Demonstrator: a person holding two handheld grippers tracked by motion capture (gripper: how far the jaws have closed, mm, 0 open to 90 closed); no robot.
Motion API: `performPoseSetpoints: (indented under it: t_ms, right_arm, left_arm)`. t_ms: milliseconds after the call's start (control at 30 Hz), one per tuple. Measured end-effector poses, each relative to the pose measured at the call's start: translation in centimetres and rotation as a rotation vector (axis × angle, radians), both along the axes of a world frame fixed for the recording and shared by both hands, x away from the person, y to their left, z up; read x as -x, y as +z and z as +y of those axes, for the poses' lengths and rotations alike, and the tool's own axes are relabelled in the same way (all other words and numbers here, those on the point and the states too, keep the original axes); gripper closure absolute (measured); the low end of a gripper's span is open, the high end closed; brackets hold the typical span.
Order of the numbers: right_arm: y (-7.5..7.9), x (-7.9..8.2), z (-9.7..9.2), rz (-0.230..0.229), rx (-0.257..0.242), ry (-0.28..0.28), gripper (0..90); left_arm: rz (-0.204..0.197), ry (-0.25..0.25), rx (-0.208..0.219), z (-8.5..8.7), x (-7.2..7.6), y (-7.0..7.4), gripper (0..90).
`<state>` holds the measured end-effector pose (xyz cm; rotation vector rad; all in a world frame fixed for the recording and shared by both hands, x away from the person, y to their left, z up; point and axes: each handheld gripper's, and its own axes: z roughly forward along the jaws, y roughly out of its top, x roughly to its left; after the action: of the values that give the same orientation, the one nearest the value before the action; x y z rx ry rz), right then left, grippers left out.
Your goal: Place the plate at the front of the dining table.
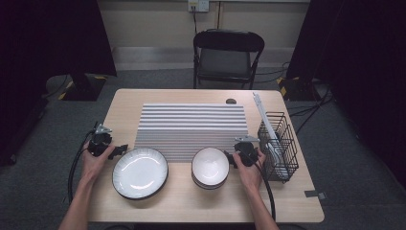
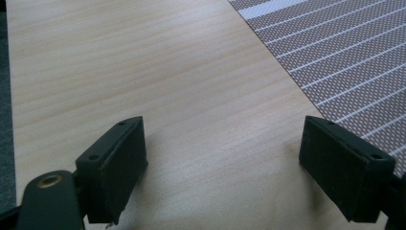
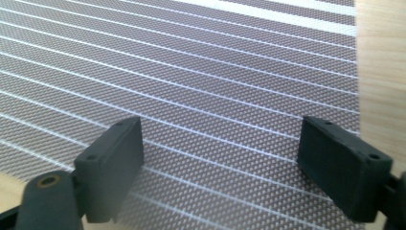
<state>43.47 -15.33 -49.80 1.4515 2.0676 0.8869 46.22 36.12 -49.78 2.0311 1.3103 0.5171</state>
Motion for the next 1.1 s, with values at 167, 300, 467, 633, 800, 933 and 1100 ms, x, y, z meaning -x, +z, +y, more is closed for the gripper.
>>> performPoseSetpoints:
  t_ms: [167, 300, 467, 633, 800, 933, 1100]
  right_arm:
    - [0.3, 0.2, 0.2, -0.009, 0.013, 0.017, 16.0]
    - [0.9, 0.2, 0.2, -0.013, -0.014, 0.024, 16.9]
    - [1.9, 0.6, 0.4, -0.034, -0.019, 0.029, 16.7]
    - [2.9, 0.3, 0.6, -0.043, 0.001, 0.029, 17.5]
    - [3.5, 0.2, 1.0, -0.063, 0.001, 0.04, 17.5]
    - [4.4, 0.0, 1.1, -0.079, 0.017, 0.026, 20.1]
    - [6.2, -0.3, 0.9, -0.099, -0.028, 0.034, 24.8]
  left_arm:
    - [0.005, -0.012, 0.001, -0.2, 0.2, 0.2, 18.7]
    - [-0.013, -0.026, 0.011, -0.4, 0.5, 0.8, 19.0]
    - [-0.037, -0.039, 0.046, -0.6, 1.0, 1.9, 20.9]
    - [-0.074, -0.059, 0.097, -1.4, 1.8, 2.9, 21.1]
    - [-0.088, -0.094, 0.106, -2.0, 2.4, 4.3, 21.2]
    - [-0.094, -0.114, 0.113, -2.3, 2.9, 4.8, 21.4]
    - [-0.099, -0.109, 0.145, -2.4, 3.8, 5.2, 21.4]
